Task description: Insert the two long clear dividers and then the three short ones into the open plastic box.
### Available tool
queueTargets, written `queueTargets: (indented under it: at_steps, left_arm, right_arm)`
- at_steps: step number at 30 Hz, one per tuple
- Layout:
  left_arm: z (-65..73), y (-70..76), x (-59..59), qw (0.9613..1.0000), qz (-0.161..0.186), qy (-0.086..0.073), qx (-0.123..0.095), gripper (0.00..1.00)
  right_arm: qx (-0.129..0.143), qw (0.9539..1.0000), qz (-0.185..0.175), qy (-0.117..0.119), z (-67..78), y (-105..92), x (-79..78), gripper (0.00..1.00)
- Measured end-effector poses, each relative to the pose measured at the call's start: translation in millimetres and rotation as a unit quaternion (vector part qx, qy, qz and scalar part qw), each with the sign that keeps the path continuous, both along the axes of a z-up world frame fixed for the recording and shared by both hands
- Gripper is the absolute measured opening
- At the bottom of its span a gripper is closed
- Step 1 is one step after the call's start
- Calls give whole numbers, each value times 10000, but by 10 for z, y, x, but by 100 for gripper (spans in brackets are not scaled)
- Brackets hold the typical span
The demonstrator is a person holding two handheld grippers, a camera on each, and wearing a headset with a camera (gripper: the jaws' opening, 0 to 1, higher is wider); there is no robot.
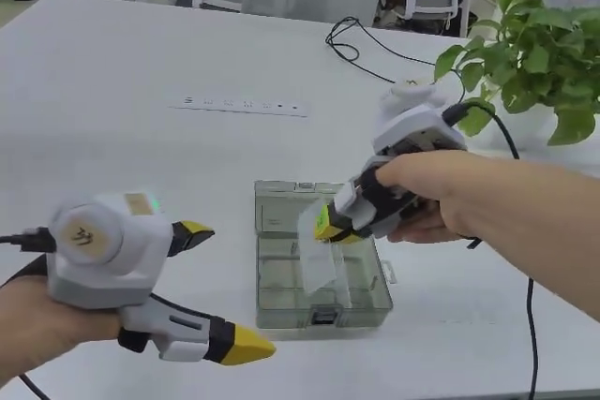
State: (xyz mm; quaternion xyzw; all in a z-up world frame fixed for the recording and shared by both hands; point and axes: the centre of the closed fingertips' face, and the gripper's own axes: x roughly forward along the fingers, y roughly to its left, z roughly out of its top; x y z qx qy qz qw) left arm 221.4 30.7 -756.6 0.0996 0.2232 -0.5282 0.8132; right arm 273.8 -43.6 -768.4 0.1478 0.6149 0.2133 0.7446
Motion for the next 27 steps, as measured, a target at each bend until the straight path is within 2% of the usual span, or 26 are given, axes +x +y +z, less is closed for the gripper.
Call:
queueTargets:
  at_steps: [8,13,19,27]
  left_arm:
    - [-11,7,-26,9999,56,38,-74,100]
    - [-7,-6,-38,9999,60,64,-116,100]
    - [10,-22,-29,9997,112,72,-190,100]
    - [12,-31,-31,9996,145,107,-217,100]
  right_arm:
    - [-171,9998,-25,98,-121,-22,27,7]
    - [-220,9997,-78,105,-125,-58,38,7]
    - [-270,9994,-109,163,-204,-67,12,7]
    - [-319,9994,-6,126,-220,-34,17,7]
